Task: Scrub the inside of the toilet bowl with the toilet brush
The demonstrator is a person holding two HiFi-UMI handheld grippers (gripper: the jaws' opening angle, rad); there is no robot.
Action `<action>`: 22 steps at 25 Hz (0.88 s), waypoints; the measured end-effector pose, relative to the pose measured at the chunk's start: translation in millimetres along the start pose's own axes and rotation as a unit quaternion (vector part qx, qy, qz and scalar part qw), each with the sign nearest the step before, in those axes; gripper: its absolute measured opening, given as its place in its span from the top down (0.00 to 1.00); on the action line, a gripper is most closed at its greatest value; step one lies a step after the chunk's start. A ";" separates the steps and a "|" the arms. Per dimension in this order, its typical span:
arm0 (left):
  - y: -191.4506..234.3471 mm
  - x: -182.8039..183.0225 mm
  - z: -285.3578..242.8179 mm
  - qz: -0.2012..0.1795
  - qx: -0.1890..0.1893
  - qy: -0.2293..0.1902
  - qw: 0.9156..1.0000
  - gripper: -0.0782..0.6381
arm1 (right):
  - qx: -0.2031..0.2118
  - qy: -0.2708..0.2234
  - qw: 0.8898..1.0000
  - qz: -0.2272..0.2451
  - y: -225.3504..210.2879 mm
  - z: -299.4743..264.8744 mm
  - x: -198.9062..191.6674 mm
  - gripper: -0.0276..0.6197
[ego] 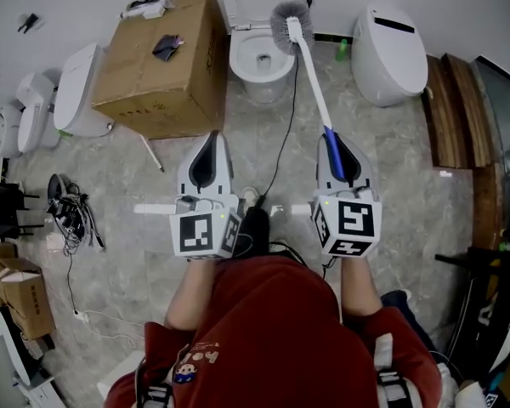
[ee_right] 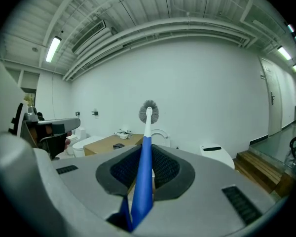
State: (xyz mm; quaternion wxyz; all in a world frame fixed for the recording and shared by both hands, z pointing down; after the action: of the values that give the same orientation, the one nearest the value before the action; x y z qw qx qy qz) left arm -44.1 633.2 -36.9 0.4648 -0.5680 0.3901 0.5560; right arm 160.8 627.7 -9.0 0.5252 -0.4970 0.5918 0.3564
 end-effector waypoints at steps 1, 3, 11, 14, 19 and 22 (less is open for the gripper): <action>4.7 -0.6 -6.2 0.003 0.001 -0.007 1.000 0.87 | 0.002 0.000 1.000 0.002 1.2 -7.7 0.7 0.86; 15.2 -2.9 -20.9 0.003 0.003 -0.014 1.000 0.87 | 0.001 0.000 1.000 0.011 4.0 -26.0 4.1 0.86; 75.1 -9.7 -97.7 -0.016 0.010 -0.017 1.000 0.87 | 0.000 0.011 1.000 0.018 17.9 -124.7 22.5 0.86; 104.7 -10.5 -126.5 -0.016 0.009 -0.018 1.000 0.87 | -0.002 0.015 1.000 0.021 28.3 -164.3 32.6 0.86; 147.2 -17.8 -171.2 -0.010 0.014 -0.024 1.000 0.87 | -0.007 0.023 0.999 0.024 39.9 -223.2 43.5 0.86; 164.4 -21.7 -195.8 -0.006 0.009 -0.027 1.000 0.87 | -0.010 0.025 0.999 0.026 44.2 -251.0 49.8 0.86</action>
State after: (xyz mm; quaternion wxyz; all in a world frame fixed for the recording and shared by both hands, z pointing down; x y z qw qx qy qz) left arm -151.0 399.9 -40.7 0.4836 -0.5510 0.3786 0.5650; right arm 53.4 391.3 -13.3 0.4958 -0.4950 0.6140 0.3635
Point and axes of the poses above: the fingertips, and each gripper's own axes: z backward along the fingers, y to its left, x out of its top, the point moved 3 cm from there along z, backward along the fingers, and after that the axes turned 6 degrees about -z, right-handed, at the moved point
